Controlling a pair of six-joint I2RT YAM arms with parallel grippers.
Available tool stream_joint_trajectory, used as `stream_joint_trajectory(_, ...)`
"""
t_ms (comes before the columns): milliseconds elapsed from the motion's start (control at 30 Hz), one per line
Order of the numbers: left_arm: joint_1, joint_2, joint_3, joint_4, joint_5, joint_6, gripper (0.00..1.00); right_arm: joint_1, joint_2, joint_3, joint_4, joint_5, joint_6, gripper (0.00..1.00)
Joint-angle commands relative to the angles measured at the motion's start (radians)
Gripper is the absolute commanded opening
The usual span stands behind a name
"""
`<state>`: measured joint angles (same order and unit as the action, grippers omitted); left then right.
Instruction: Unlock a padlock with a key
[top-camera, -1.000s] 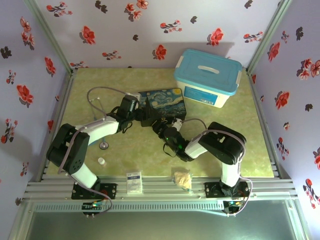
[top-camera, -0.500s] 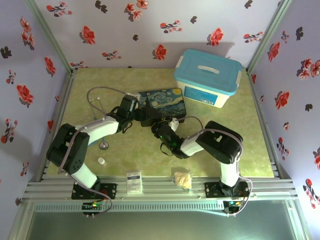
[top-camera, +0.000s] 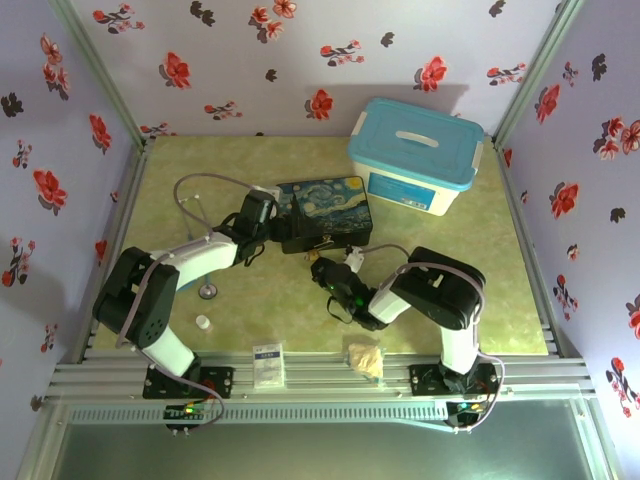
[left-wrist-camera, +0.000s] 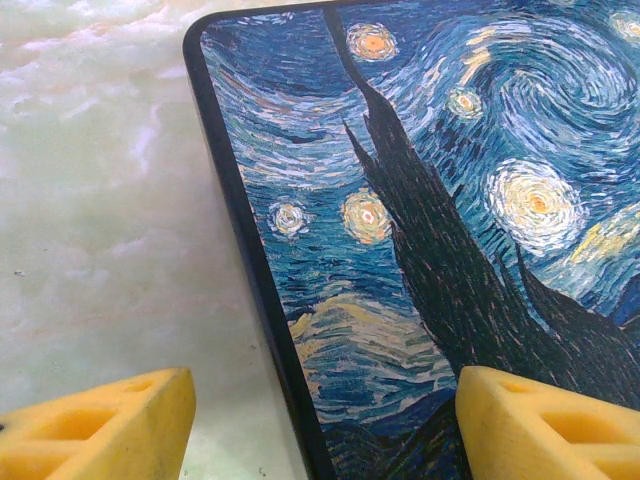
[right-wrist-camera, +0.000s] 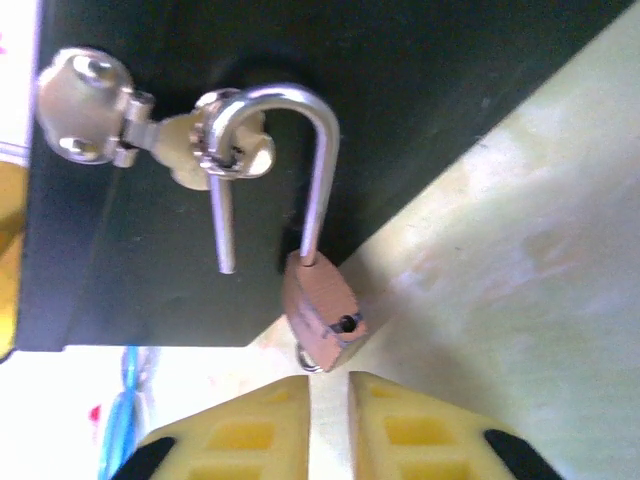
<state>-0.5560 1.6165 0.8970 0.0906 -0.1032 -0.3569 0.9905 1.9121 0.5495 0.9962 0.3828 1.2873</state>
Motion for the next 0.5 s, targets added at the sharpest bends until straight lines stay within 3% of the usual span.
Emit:
stream_joint_trajectory(0,0.007,0.022,0.000,-0.094,0.007,0.010,0.69,-0.004,0.050,-0.041,-0.023,0.046,-0.037,0.30)
stream_joint_trajectory(67,0.007,0.020,0.006,-0.101,0.009,0.013,0.69,0.000,0.035,-0.011,-0.103,0.047,-0.055,0.44)
stream_joint_trajectory(133,0.007,0.021,0.011,-0.106,0.010,0.013,0.69,0.009,0.003,0.037,-0.271,0.079,-0.070,0.51)
stream_joint_trajectory(300,0.007,0.010,0.011,-0.114,0.011,0.015,0.70,0.023,-0.039,0.192,-0.729,0.164,-0.133,0.54)
stream_joint_trajectory(467,0.009,0.015,0.008,-0.111,0.012,0.021,0.70,0.024,-0.010,0.237,-0.797,0.161,-0.136,0.51)
